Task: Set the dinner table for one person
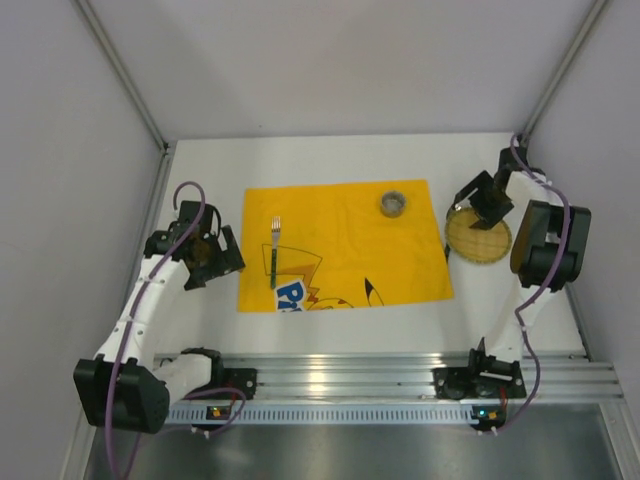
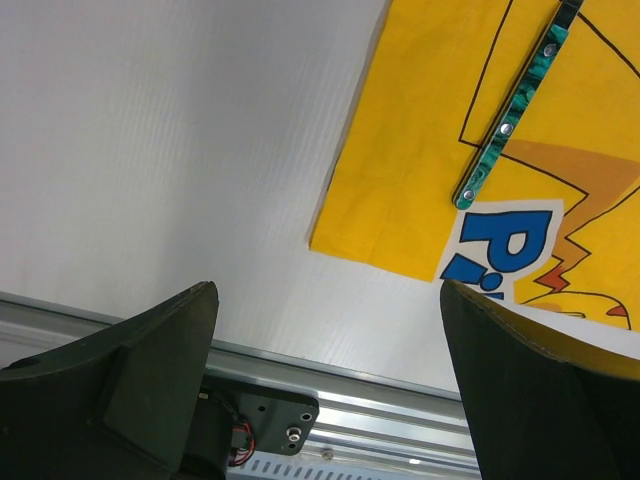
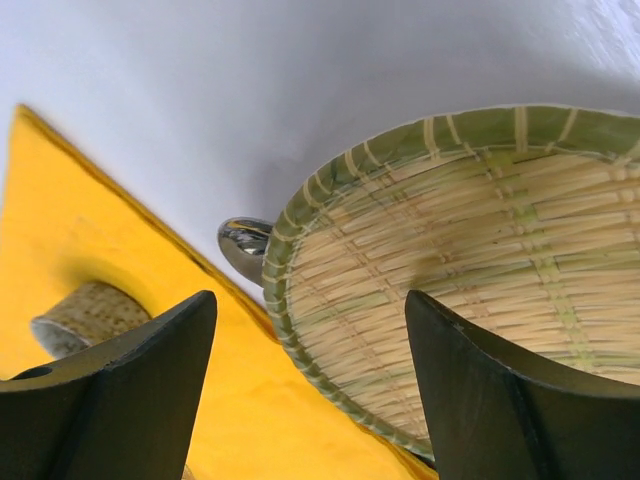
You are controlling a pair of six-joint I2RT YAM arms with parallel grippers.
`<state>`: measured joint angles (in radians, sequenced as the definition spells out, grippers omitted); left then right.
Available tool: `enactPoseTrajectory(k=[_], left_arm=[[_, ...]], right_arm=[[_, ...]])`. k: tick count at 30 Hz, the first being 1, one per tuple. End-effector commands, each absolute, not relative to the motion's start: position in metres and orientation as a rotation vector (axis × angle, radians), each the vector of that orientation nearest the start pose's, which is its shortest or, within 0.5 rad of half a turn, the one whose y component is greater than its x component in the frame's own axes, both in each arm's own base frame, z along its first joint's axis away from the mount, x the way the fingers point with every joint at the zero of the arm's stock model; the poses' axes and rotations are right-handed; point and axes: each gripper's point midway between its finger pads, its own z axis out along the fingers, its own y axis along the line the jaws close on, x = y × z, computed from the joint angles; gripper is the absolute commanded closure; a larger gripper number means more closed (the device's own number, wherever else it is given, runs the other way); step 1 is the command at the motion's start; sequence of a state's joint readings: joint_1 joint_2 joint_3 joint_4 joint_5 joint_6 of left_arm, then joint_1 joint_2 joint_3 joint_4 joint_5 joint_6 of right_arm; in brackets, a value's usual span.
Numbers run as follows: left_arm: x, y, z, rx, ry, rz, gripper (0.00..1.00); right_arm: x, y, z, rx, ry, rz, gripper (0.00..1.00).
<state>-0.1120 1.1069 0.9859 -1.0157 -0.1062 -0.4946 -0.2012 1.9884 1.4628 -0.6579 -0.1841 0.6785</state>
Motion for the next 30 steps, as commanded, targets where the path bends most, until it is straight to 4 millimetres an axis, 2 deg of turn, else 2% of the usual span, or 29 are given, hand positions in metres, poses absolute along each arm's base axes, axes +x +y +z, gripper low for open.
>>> enactPoseTrajectory(k=[1,3,4,5,7,8,9,10,11,12,13,14,15,17,18,20,21,24,30], left_arm=[[0.227,-0.024,0.135,-0.548,2.623,-0.025,0.02],[0.227,-0.024,0.135,-0.546,2.623,-0.023,0.02],[0.228,-0.024,0.135,-0.546,2.622,-0.021,0.02],[0.228,-0.024,0.135,-0.550,2.622,-0.021,0.02],[0.228,-0.024,0.135,-0.546,2.623,-0.023,0.02],[0.227,-0.025,0.136,-0.547,2.622,-0.027,0.02],[0.228,-0.025,0.136,-0.545,2.621,-0.028,0.02],[0.228,-0.025,0.136,-0.544,2.620,-0.031,0.02],[0.227,-0.025,0.136,-0.544,2.621,-0.033,0.02],[0.228,-0.025,0.137,-0.542,2.618,-0.034,0.03],[0.228,-0.026,0.136,-0.542,2.620,-0.035,0.03],[0.228,-0.026,0.137,-0.539,2.618,-0.039,0.03],[0.228,-0.026,0.137,-0.539,2.620,-0.038,0.03],[0.228,-0.027,0.137,-0.538,2.617,-0.042,0.03],[0.228,-0.027,0.138,-0.538,2.616,-0.042,0.03],[0.228,-0.027,0.138,-0.534,2.614,-0.044,0.03],[0.228,-0.028,0.139,-0.533,2.613,-0.047,0.03],[0.227,-0.029,0.140,-0.527,2.610,-0.050,0.03],[0.227,-0.029,0.143,-0.520,2.596,-0.052,0.03]], right_arm=[[0.468,-0.025,0.092,1.081,2.425,0.461,0.24],[0.468,-0.031,0.110,1.057,2.388,0.451,0.23],[0.464,-0.035,0.128,1.024,2.359,0.438,0.23],[0.458,-0.046,0.135,1.035,2.343,0.423,0.22],[0.439,-0.056,0.137,1.050,2.341,0.404,0.22],[0.427,-0.071,0.152,1.058,2.298,0.388,0.22],[0.410,-0.075,0.143,1.089,2.315,0.379,0.22],[0.399,-0.078,0.155,1.083,2.286,0.389,0.21],[0.387,-0.092,0.153,1.110,2.276,0.373,0.21],[0.369,-0.091,0.138,1.147,2.307,0.377,0.21],[0.360,-0.089,0.137,1.156,2.307,0.414,0.21],[0.348,-0.097,0.137,1.182,2.288,0.423,0.21],[0.331,-0.094,0.120,1.225,2.316,0.440,0.21],[0.314,-0.098,0.112,1.281,2.297,0.458,0.21],[0.301,-0.092,0.097,1.323,2.317,0.472,0.21],[0.298,-0.089,0.089,1.345,2.301,0.513,0.20],[0.293,-0.084,0.079,1.366,2.313,0.538,0.20],[0.294,-0.073,0.062,1.386,2.313,0.625,0.21],[0.304,-0.073,0.040,1.405,2.268,0.671,0.25]])
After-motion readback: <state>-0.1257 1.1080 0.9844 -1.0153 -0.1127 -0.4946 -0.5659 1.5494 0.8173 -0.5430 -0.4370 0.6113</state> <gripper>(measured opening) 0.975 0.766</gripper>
